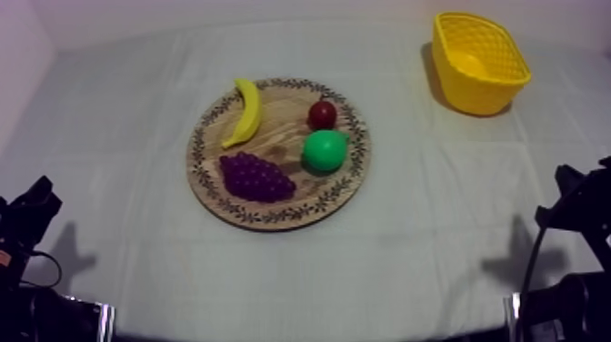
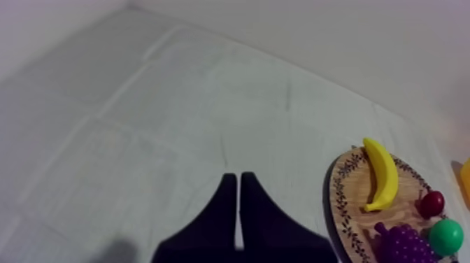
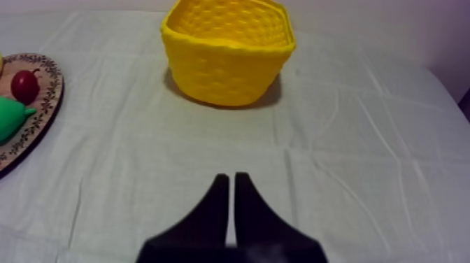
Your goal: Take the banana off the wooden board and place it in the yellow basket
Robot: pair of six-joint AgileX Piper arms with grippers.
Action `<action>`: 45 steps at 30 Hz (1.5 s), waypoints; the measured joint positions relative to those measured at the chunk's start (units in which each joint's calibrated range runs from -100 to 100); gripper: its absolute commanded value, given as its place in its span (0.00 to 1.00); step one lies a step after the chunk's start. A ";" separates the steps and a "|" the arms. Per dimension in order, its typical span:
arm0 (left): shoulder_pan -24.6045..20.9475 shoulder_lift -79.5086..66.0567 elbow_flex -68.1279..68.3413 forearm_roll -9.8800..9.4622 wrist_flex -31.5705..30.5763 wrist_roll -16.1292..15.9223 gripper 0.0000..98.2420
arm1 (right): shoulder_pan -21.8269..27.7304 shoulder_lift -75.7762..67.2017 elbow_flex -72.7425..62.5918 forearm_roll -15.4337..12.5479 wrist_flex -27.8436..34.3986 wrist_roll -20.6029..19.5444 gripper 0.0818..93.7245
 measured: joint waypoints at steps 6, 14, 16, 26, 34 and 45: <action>0.00 0.00 0.00 0.00 0.00 0.00 0.00 | 0.00 -0.04 0.00 0.00 0.00 0.09 0.01; 0.00 0.00 0.00 0.00 0.00 0.00 0.00 | 0.00 -0.04 0.00 0.00 0.00 0.12 0.01; 0.00 0.00 0.00 0.00 0.00 0.00 0.00 | 0.00 -0.04 0.00 0.00 0.00 0.12 0.01; 0.00 0.00 0.00 0.00 0.00 0.00 0.00 | 0.00 -0.04 0.00 0.00 0.00 0.13 0.01; 0.00 0.00 0.00 0.00 0.00 0.00 0.00 | 0.09 -0.04 0.00 0.00 0.00 -3.20 0.01; 0.00 0.00 0.00 0.00 0.00 0.00 0.00 | 0.66 2.24 -3.47 -3.45 7.05 -5.89 0.00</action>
